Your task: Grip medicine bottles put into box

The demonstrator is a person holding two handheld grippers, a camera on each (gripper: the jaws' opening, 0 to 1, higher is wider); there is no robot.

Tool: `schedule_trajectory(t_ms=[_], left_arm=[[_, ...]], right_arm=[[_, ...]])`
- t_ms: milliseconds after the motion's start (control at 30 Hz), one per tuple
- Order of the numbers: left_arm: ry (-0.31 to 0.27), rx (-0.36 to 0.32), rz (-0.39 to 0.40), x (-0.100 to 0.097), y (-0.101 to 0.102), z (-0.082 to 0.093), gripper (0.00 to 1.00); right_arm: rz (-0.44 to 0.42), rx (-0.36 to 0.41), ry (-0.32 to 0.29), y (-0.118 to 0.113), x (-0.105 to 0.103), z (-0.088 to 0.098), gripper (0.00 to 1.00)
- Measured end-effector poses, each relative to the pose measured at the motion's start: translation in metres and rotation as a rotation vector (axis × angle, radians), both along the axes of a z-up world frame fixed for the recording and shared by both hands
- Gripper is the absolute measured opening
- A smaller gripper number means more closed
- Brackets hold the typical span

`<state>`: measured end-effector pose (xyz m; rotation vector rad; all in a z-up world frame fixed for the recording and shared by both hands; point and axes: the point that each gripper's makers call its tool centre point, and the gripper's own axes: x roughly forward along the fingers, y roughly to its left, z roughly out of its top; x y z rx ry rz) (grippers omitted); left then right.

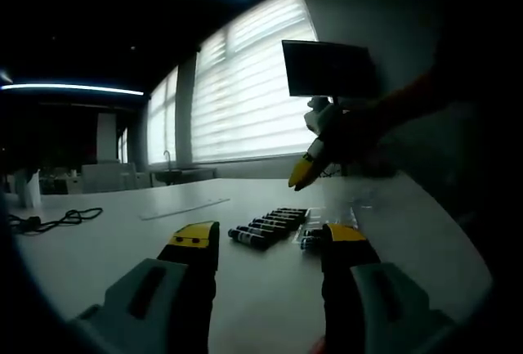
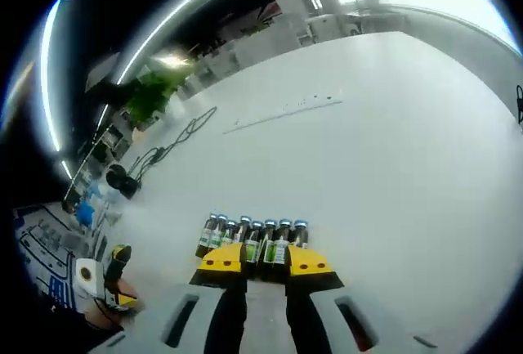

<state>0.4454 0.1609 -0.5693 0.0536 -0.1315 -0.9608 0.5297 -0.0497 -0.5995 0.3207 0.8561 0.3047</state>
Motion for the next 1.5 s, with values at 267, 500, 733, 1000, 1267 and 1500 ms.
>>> schedule_trajectory(t_ms=[267, 500, 733, 1000, 1267, 1500], left_arm=[[-0.003, 0.009, -0.003, -0.001, -0.001, -0.001, 0.42], [-0.003, 0.006, -0.002, -0.001, -0.001, -0.001, 0.42], [-0.004, 0.006, -0.005, -0.001, -0.001, -0.001, 0.42], [-0.004, 0.001, -0.001, -0.001, 0.0, 0.0, 0.42], [-0.004, 0.003, -0.002, -0.001, 0.0, 0.0, 0.42], [-0.004, 0.006, 0.001, 0.0, 0.0, -0.001, 0.42]], right_arm=[[0.005, -0.117, 0.026, -0.023, 0.013, -0.018, 0.15], [0.017, -0.137, 0.055, -0.019, 0.015, -0.028, 0.15], [0.057, -0.19, 0.114, -0.013, 0.012, -0.044, 0.12], [0.058, -0.202, 0.156, -0.011, 0.005, -0.055, 0.08], [0.024, -0.198, 0.169, -0.016, 0.003, -0.054, 0.07], [-0.023, -0.155, 0.15, -0.025, 0.004, -0.048, 0.06]])
